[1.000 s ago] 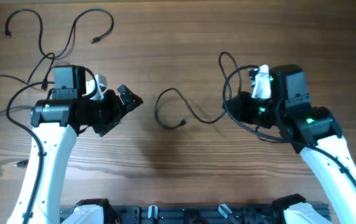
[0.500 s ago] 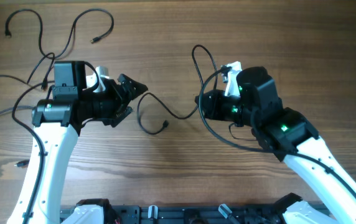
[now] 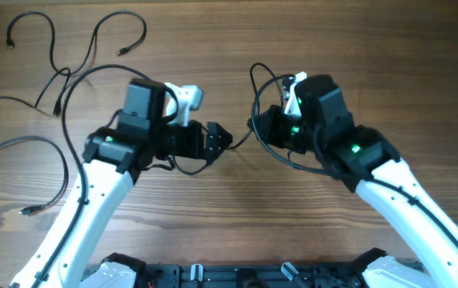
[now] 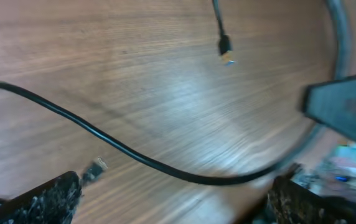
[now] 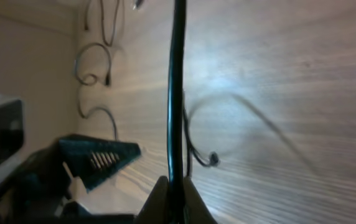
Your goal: Untangle cables
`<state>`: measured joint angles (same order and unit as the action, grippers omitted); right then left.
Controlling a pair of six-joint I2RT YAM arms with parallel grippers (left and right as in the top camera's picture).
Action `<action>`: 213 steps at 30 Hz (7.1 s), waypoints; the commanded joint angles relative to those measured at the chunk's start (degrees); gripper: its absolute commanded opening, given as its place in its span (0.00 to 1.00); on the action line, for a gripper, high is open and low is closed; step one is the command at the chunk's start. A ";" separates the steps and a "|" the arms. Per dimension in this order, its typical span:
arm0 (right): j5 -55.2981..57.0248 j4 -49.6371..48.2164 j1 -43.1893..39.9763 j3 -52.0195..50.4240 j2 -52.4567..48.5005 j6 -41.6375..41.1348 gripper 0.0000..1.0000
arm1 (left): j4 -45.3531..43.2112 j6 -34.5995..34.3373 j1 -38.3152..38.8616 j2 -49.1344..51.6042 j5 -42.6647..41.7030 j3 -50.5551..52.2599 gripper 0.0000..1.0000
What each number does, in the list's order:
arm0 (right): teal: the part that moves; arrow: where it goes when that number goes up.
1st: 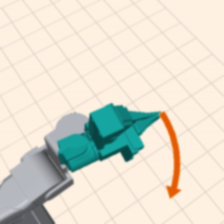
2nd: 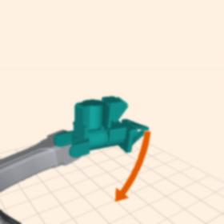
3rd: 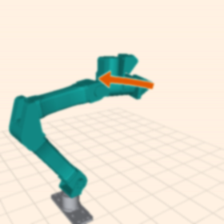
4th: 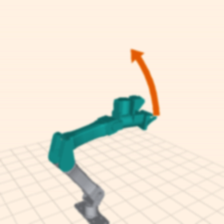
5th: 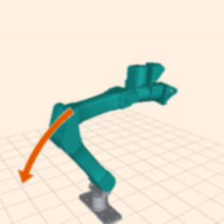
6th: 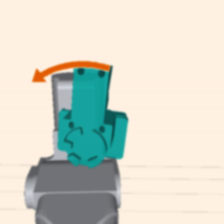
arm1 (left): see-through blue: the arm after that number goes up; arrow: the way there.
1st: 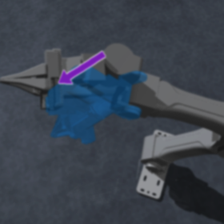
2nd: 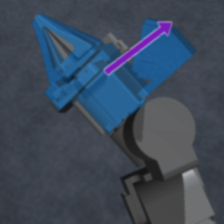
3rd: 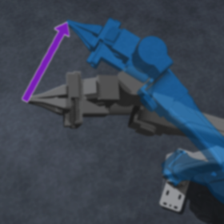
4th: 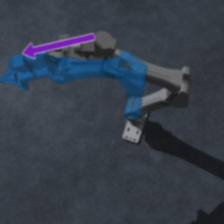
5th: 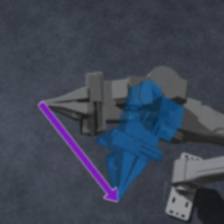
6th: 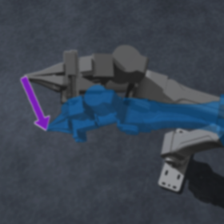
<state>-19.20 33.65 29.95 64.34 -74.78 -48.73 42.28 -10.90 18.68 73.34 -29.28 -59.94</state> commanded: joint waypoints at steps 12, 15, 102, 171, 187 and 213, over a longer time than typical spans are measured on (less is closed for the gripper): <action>-1.44 9.66 0.11 12.66 -8.15 3.32 0.05 | -8.31 9.51 8.35 -1.77 9.25 -0.07 0.97; -2.27 9.18 0.11 12.66 -8.15 3.34 0.05 | -10.36 12.46 10.99 -1.77 9.46 -0.07 0.98; 3.82 11.21 0.20 12.11 -8.28 7.23 1.00 | 16.63 -40.44 -69.05 -9.73 42.93 -10.45 0.04; 5.73 11.47 0.20 12.09 -8.28 8.24 1.00 | 1.66 -41.75 -71.84 32.44 42.25 0.70 0.04; 5.75 12.17 0.20 12.09 -8.28 8.24 1.00 | -22.16 -32.74 -62.03 32.46 30.42 0.70 0.04; 5.77 14.64 0.20 12.09 -8.28 8.24 1.00 | 0.04 -39.06 -66.18 33.86 47.91 -13.46 0.04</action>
<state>-14.50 48.23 29.95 75.94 -83.26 -41.69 41.23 -46.24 -46.02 105.27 9.69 -75.66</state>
